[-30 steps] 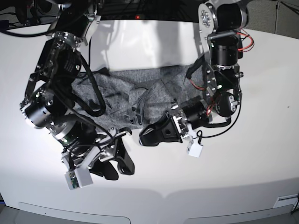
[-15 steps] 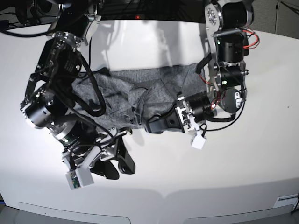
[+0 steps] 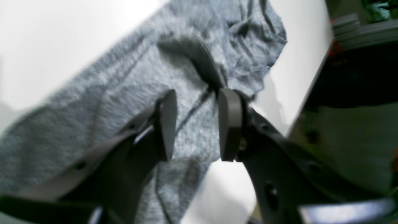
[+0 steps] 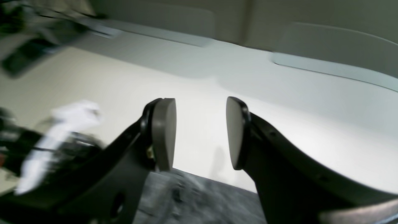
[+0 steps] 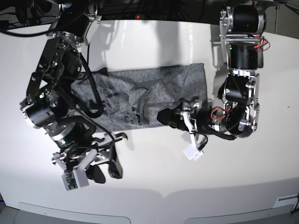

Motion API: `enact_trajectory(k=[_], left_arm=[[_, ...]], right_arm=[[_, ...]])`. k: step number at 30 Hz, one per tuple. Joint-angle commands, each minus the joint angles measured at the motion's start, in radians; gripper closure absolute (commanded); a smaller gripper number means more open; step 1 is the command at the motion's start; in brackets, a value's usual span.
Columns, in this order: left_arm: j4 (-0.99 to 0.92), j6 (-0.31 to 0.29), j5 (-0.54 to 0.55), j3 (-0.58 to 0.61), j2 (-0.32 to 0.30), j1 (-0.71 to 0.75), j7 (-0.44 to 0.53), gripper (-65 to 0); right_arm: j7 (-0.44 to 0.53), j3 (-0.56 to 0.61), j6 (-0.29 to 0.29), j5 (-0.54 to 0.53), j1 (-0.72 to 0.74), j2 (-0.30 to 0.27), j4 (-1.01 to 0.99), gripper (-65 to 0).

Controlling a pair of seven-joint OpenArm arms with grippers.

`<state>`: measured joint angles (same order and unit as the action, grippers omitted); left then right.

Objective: Fold the T-shirt properly
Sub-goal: 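Lay the folded end down, open the left gripper and withdraw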

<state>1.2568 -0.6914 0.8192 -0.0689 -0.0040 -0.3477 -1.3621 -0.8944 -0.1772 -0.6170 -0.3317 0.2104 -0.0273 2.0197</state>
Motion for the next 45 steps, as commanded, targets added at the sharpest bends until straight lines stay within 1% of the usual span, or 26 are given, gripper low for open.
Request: enact_trajectory(k=[1, 3, 4, 6, 7, 8, 10, 13, 15, 17, 19, 21, 23, 26, 29, 31, 33, 35, 40, 41, 43, 45], left_arm=[[0.046, -0.007, -0.001, 0.009, -0.006, -0.009, 0.036, -21.1], [0.094, -0.007, -0.080, 0.049, -0.021, 0.019, 0.101, -18.4], [0.113, -0.007, -0.131, 0.078, -0.035, 0.030, 0.137, -17.3], [0.136, -0.007, -0.220, 0.145, -0.074, 0.042, 0.198, -16.2], [0.140, -0.007, -0.252, 0.178, -0.097, 0.044, 0.224, -16.2], [0.142, -0.007, -0.271, 0.208, -0.120, 0.047, 0.244, -16.2], [0.142, -0.007, -0.281, 0.253, -0.162, 0.049, 0.281, -16.2], [0.142, -0.007, -0.281, 0.275, -0.205, 0.049, 0.325, -16.2], [0.142, -0.007, -0.296, 0.275, -0.227, 0.051, 0.329, -16.2], [0.142, -0.007, -0.378, 0.275, -0.246, 0.068, 0.373, -16.0], [0.142, -0.007, -0.419, 0.275, -0.262, 0.106, 0.442, -16.0], [0.142, 0.019, -0.419, 0.275, -0.262, 0.155, 0.510, -16.0], [0.142, 0.018, -0.436, 0.275, -0.255, 0.203, 0.569, -16.0], [0.142, 0.018, -0.547, 0.275, -0.251, 0.246, 0.637, -16.0], [0.142, 0.019, -0.638, 0.275, -0.253, 0.253, 0.646, -16.0], [0.142, 0.027, -0.668, 0.275, -0.266, 0.248, 0.653, -16.0], [0.142, 0.049, -0.698, 0.275, -0.294, 0.243, 0.658, -16.0], [0.142, 0.060, -0.720, 0.275, -0.337, 0.240, 0.671, -16.0], [0.142, 0.061, -0.727, 0.275, -0.461, 0.239, 0.768, -16.0], [0.142, 0.075, -0.731, 0.275, -0.483, 0.239, 0.796, -16.0], [0.142, 0.131, -0.761, 0.275, -0.514, 0.239, 0.845, -16.0], [0.142, 0.188, -0.767, 0.275, -0.527, 0.239, 0.859, -16.0]], right_arm=[[0.040, 0.000, 0.016, 0.001, 0.023, -0.002, 0.016, -26.6], [0.061, 0.000, 0.060, 0.027, 0.022, -0.007, 0.016, -26.6], [0.068, 0.000, 0.071, 0.045, 0.023, -0.014, 0.016, -26.6], [0.072, 0.000, 0.087, 0.076, 0.023, -0.027, 0.015, -26.6], [0.073, 0.000, 0.107, 0.096, 0.022, -0.037, 0.015, -26.6], [0.073, 0.000, 0.126, 0.111, 0.022, -0.047, 0.015, -26.6], [0.071, 0.000, 0.137, 0.127, 0.022, -0.075, 0.015, -26.6], [0.061, 0.000, 0.138, 0.122, 0.021, -0.116, 0.015, -26.6], [0.055, 0.000, 0.138, 0.122, 0.021, -0.132, 0.015, -26.6], [0.056, 0.000, 0.139, 0.122, 0.019, -0.138, 0.015, -26.6], [0.053, 0.000, 0.139, 0.119, 0.019, -0.138, 0.015, -26.6], [0.055, 0.000, 0.139, 0.114, 0.019, -0.138, 0.015, -26.6], [0.056, 0.000, 0.139, 0.111, 0.020, -0.136, 0.015, -26.6], [0.048, 0.000, 0.139, 0.112, 0.019, -0.136, 0.015, -26.6], [0.033, 0.000, 0.139, 0.111, 0.019, -0.136, 0.015, -26.6], [0.031, 0.000, 0.139, 0.111, 0.019, -0.136, 0.015, -26.6], [0.031, 0.000, 0.139, 0.111, 0.019, -0.136, 0.015, -26.6], [0.029, 0.000, 0.139, 0.111, 0.019, -0.137, 0.015, -26.6], [0.030, 0.000, 0.139, 0.109, 0.019, -0.136, 0.015, -26.6], [0.029, 0.000, 0.139, 0.099, 0.019, -0.136, 0.016, -26.6], [0.029, 0.000, 0.139, 0.081, 0.019, -0.136, 0.016, -26.6], [0.029, 0.000, 0.138, 0.077, 0.019, -0.137, 0.015, -26.6]])
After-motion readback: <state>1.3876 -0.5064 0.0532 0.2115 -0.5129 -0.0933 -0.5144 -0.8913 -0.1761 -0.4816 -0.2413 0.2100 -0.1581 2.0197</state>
